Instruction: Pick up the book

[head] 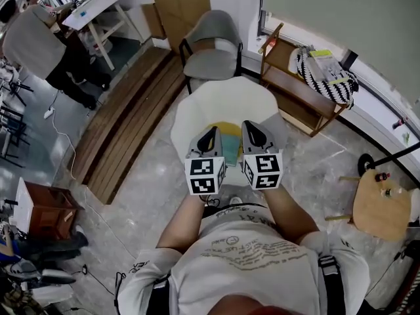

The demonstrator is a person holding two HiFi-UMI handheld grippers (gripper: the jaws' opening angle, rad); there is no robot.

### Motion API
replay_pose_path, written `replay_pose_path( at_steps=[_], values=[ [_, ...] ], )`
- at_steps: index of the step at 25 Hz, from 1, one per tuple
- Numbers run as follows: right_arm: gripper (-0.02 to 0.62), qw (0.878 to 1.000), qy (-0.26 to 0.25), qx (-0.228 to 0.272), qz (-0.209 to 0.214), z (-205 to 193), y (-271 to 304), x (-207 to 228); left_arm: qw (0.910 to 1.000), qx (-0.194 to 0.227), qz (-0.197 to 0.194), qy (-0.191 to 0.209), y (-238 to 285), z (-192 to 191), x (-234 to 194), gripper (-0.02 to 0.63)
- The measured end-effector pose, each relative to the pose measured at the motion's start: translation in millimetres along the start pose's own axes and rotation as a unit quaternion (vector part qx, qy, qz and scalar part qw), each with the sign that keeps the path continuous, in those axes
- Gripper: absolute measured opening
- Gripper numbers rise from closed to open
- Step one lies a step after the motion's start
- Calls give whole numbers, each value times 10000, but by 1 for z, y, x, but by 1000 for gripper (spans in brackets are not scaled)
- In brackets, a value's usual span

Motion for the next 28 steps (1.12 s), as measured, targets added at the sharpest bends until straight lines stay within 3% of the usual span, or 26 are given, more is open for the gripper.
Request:
replay_pose_path(
  at_steps=[15,28],
  values=[
    [26,9985,64,-510,-185,-20,48,4,9975,-482,-378,-344,51,-33,-29,18],
    [26,9885,224,-1355,-635,-99,64,18,9826,-1321,-1007,-824,80,-129,-25,18]
  ],
)
Point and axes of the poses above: the fingertips, and each gripper's own axes: y forward along the fingers, x to its right, z out of its top, the point moved 8 cm from there along -y, backward along the fingers, and after that the axes turned 10 degrees about y, right-handed, at the moved point
